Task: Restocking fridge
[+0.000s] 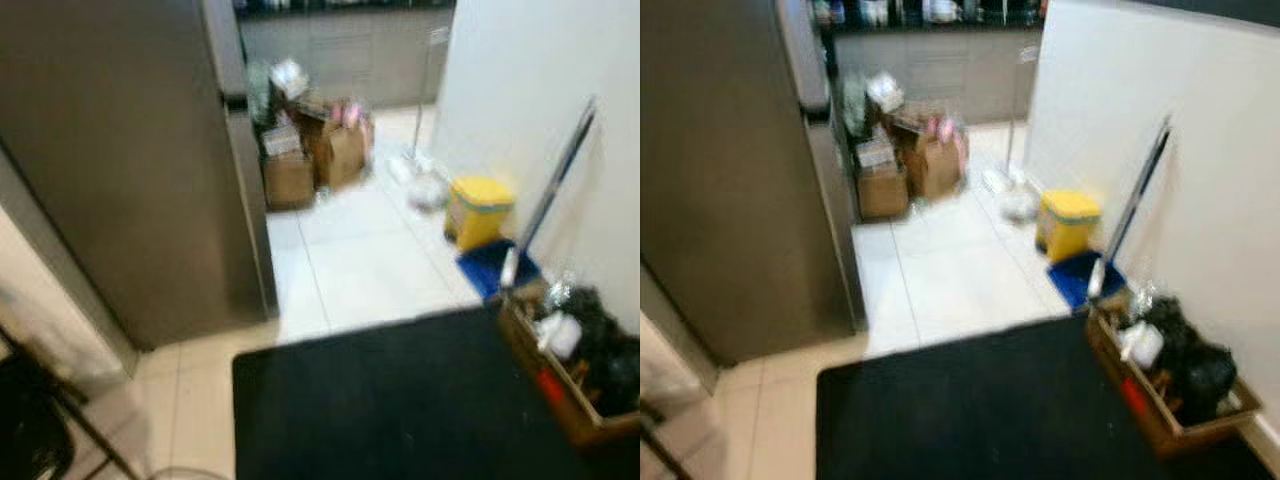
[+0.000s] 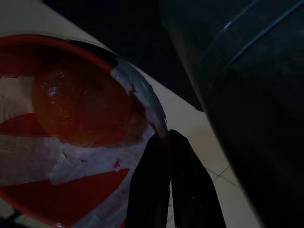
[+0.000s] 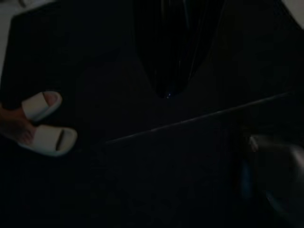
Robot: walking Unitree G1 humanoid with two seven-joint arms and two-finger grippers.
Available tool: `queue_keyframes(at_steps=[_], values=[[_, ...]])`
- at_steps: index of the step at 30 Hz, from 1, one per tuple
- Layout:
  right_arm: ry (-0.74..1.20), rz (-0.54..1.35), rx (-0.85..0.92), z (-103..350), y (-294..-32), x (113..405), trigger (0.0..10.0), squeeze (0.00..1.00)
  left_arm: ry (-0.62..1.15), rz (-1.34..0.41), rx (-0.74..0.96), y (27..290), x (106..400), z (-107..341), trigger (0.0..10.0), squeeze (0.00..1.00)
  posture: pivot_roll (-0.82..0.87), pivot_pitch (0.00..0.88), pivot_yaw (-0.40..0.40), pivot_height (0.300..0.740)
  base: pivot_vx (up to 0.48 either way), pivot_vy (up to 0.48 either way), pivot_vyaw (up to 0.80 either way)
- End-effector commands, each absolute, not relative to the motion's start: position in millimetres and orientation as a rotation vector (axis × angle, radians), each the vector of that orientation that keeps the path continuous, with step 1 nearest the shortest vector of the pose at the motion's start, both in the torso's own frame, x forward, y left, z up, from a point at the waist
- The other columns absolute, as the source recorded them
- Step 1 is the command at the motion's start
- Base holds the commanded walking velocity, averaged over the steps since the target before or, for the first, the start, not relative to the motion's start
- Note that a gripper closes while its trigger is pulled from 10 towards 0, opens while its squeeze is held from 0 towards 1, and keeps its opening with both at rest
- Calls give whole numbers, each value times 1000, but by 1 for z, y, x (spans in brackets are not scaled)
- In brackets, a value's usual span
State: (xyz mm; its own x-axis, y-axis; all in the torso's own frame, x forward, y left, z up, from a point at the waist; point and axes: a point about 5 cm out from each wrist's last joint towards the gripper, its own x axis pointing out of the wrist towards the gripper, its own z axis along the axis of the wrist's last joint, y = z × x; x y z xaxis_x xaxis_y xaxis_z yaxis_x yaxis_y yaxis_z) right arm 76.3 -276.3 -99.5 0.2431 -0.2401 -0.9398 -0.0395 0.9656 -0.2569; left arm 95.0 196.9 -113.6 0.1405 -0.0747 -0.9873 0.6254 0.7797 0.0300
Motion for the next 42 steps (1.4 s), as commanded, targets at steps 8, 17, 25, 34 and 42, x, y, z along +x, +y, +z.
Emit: queue_keyframes(at_steps=[8,17,25,34,42], values=[[1325,-167,-255,-95,-289,76,10000,0,1309,-545,502,192,103,-112,10000,0,-19,0,16,740,312,0,0],[1310,-144,-242,-100,-271,85,10000,0,1308,-545,513,194,105,-111,10000,0,-20,0,21,740,309,0,0],[1307,-136,-242,-101,-266,87,10000,0,1304,-547,514,194,106,-111,10000,0,-22,0,22,740,302,0,0],[1307,-141,-237,-101,-268,86,10000,0,1305,-548,507,193,106,-111,10000,0,-24,0,23,740,299,0,0],[1300,-137,-231,-101,-266,89,10000,0,1306,-548,505,192,105,-112,10000,0,-24,0,23,740,298,0,0]])
